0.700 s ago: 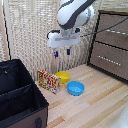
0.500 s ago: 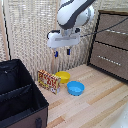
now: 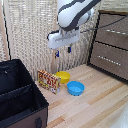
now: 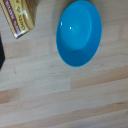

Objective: With caution, bring your gripper towards the upper drawer's hold. Grasp the drawer hold tightly with your gripper tool. Pull the drawer in your direction to reveal the contents of the top drawer.

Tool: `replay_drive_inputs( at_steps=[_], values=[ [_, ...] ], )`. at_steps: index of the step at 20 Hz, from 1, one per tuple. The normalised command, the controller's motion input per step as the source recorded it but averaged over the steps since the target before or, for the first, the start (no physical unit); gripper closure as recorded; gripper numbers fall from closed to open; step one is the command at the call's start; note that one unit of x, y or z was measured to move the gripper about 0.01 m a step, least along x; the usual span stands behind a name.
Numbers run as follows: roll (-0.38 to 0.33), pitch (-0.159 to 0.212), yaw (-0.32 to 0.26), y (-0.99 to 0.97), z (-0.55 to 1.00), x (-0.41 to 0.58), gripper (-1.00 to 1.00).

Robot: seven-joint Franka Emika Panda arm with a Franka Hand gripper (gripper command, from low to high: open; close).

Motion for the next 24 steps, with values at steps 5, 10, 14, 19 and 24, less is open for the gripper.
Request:
replay_drive_inputs(
  at_steps=[5, 10, 14, 19, 24],
  values=[
    [-0.251, 0.000, 0.155, 0.00, 0.39, 0.153, -1.00],
    [-0.292, 0.000, 0.103, -0.01, 0.26, 0.210, -1.00],
    [-0.337, 0.002, 0.059, -0.03, 0.15, 0.266, -1.00],
    [-0.353, 0.034, 0.000, 0.00, 0.21, 0.369, -1.00],
    [-0.334, 0.038, 0.000, 0.02, 0.28, 0.335, -1.00]
  ],
)
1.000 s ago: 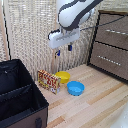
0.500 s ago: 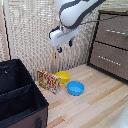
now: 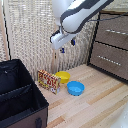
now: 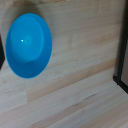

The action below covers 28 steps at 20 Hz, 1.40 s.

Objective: With caution, bring your gripper towards the upper drawer's hold. Grasp the drawer hold tightly with your gripper tool. Pull the drawer in your direction to reveal the contents of the top drawer.

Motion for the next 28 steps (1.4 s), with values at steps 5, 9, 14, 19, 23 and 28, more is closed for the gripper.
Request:
replay_drive_inputs(
  at_steps=[5, 9, 14, 19, 23, 28],
  values=[
    [-0.284, 0.062, 0.000, 0.14, 0.41, 0.251, -1.00],
    [-0.289, 0.065, 0.000, 0.16, 0.39, 0.205, -1.00],
    [-0.306, 0.084, 0.000, 0.14, 0.31, 0.161, -1.00],
    [-0.375, 0.098, 0.005, 0.00, -0.01, 0.026, -1.00],
    [-0.375, 0.087, 0.021, 0.00, -0.04, 0.000, -1.00],
    [-0.375, 0.067, 0.055, 0.00, 0.00, -0.015, -1.00]
  ],
)
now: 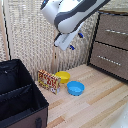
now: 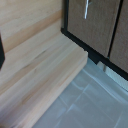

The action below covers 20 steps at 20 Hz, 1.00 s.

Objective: With caution, bring your gripper towards the upper drawer's hold. Grasp the drawer hold tightly with your gripper tool. Pull the drawer in your direction to reveal the contents of the top drawer.

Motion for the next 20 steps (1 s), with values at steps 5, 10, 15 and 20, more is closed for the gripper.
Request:
replay_drive_inputs(
  at_steps=[5, 10, 15, 20],
  values=[
    [-0.375, 0.042, 0.079, 0.00, 0.01, -0.017, -1.00],
    [-0.375, 0.019, 0.103, -0.01, -0.01, -0.061, -1.00],
    [-0.238, -0.100, 0.220, -0.16, 0.01, -0.110, -1.00],
    [-0.177, -0.131, 0.241, -0.16, 0.07, -0.122, -1.00]
  ],
)
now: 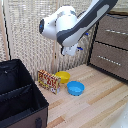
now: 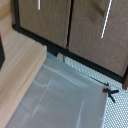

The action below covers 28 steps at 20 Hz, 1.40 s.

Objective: With caution, bring your gripper towards the upper drawer's hold. Grasp the drawer hold tightly with your gripper tool. Pull the drawer in your direction to reveal the contents of the top drawer.

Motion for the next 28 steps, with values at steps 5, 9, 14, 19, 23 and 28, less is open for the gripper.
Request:
replay_drive_inputs(
  at_steps=[5, 9, 14, 19, 23, 28],
  values=[
    [-0.210, -0.052, 0.186, -0.32, 0.21, -0.208, -1.00],
    [-0.184, -0.012, 0.148, -0.49, 0.18, -0.240, -1.00],
    [-0.146, -0.003, 0.135, -0.59, 0.10, -0.240, -1.00],
    [-0.087, 0.000, 0.120, -0.74, 0.00, -0.171, -1.00],
    [-0.057, -0.013, 0.116, -0.82, 0.00, -0.039, -1.00],
    [-0.060, -0.035, 0.117, -0.82, 0.01, 0.000, -1.00]
  ],
)
